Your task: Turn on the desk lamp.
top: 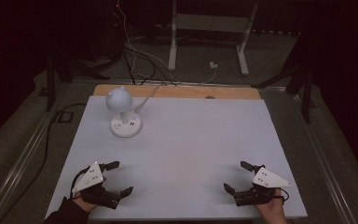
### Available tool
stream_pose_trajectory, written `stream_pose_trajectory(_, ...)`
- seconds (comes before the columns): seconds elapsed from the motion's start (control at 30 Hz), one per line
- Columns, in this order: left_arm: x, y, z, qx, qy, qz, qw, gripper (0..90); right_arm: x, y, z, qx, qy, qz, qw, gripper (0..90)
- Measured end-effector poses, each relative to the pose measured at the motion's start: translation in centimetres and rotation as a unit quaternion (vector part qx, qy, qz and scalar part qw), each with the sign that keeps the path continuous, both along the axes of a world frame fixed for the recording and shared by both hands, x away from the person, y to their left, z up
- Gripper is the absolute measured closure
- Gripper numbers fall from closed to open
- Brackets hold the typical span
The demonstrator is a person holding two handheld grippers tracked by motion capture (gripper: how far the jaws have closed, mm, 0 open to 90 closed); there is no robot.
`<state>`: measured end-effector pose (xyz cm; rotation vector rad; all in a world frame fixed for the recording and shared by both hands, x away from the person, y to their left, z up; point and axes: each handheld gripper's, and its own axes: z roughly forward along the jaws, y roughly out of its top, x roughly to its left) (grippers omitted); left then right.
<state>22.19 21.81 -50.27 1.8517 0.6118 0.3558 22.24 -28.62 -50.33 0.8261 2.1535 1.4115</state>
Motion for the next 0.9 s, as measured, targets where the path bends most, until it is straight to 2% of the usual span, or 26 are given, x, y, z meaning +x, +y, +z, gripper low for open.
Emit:
stream_pose_trajectory(0.43, -0.14, -0.1, 0.09, 0.01, -0.002, -0.004, 0.9999, 0.3, 0.04, 0.12, -0.02, -0.01, -0.001, -0.003, 0.9999, 0.0)
stream_pose_trajectory(0.5, -0.18, -0.2, 0.13, 0.013, -0.002, -0.009, 0.9999, 0.3, -0.03, 0.19, -0.01, -0.018, -0.006, -0.006, 0.9998, 0.0)
stream_pose_trajectory(0.7, -0.21, -0.31, 0.22, 0.022, 0.001, -0.014, 0.9997, 0.4, -0.16, 0.28, 0.05, -0.018, -0.008, -0.003, 0.9998, 0.0)
stream_pose_trajectory(0.9, -0.3, -0.56, 0.67, 0.021, 0.005, -0.026, 0.9994, 0.3, -0.37, 0.2, 0.16, -0.014, -0.008, -0.001, 0.9999, 0.0)
